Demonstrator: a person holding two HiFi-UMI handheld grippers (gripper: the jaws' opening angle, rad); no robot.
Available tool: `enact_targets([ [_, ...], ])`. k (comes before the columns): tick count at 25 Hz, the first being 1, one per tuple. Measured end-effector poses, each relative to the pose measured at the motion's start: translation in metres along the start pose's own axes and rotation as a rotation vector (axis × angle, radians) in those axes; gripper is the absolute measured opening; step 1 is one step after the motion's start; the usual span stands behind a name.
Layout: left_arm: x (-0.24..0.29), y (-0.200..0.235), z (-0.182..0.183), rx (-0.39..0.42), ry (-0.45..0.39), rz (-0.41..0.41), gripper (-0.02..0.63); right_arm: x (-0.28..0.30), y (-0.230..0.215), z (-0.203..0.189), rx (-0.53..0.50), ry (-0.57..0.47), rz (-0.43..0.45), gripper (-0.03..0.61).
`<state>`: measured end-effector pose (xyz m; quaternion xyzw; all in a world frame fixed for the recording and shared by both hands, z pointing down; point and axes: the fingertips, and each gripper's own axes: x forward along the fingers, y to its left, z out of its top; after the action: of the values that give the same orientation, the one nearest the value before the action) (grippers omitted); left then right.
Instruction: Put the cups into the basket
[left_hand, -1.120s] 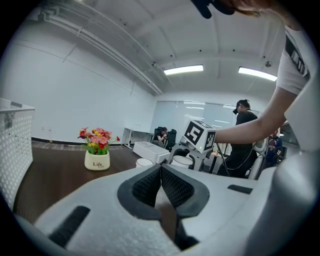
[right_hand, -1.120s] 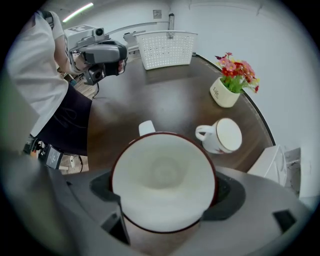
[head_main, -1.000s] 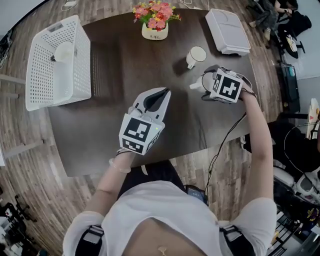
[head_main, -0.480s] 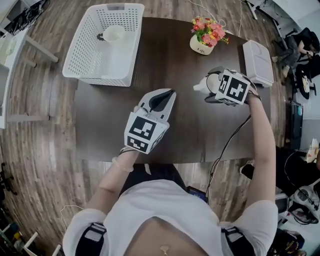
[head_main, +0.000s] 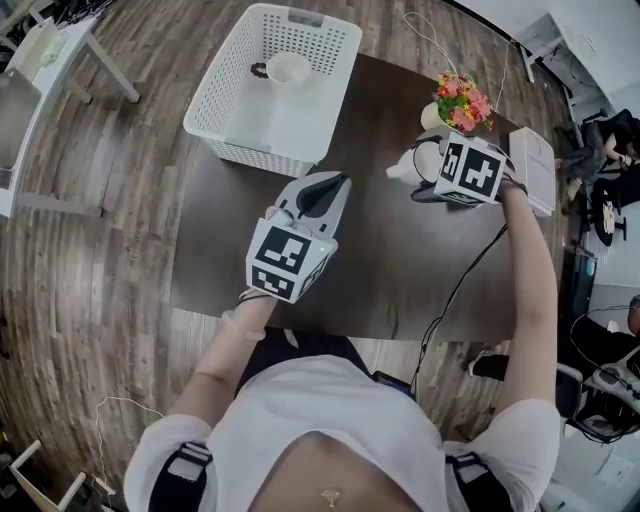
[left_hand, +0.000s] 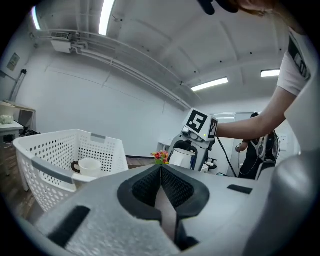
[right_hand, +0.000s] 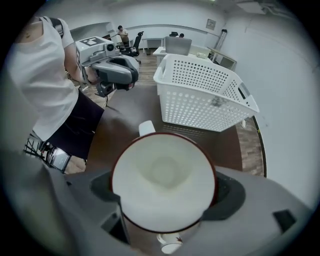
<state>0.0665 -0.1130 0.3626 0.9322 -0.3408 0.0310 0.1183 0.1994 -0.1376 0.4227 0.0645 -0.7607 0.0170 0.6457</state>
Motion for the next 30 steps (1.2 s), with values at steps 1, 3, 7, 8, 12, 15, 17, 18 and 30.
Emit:
enact_targets([
  [1,-0.003,0.007,0.005,0.002,-0.007,0.006,0.012,-0.004,-0.006,0.009,-0.012,-0.002,0.002,0.443],
  [3,-0.010,0.022,0.018,0.011,-0.021,0.019,0.011,-0.015,-0.018,0.028,-0.026,-0.015,0.000,0.443],
  [7,-0.030,0.056,0.049,0.032,-0.060,0.062,0.012,-0.041,-0.041,0.073,-0.063,-0.040,-0.039,0.443],
  [8,-0.035,0.065,0.055,0.037,-0.068,0.079,0.011,-0.046,-0.048,0.085,-0.078,-0.044,-0.052,0.443],
  [12,-0.050,0.097,0.074,0.058,-0.086,0.133,0.012,-0.059,-0.074,0.130,-0.137,-0.070,-0.079,0.443],
  [15,-0.059,0.113,0.077,0.060,-0.092,0.155,0.011,-0.060,-0.087,0.159,-0.180,-0.086,-0.081,0.443],
  [17,-0.065,0.122,0.076,0.055,-0.092,0.169,0.011,-0.056,-0.093,0.178,-0.207,-0.088,-0.076,0.443],
  [18,-0.068,0.126,0.074,0.053,-0.092,0.176,0.011,-0.052,-0.095,0.187,-0.219,-0.089,-0.072,0.443],
  [30,-0.099,0.147,0.052,0.028,-0.108,0.150,0.011,0.025,-0.121,0.273,-0.306,-0.070,0.024,0.443],
])
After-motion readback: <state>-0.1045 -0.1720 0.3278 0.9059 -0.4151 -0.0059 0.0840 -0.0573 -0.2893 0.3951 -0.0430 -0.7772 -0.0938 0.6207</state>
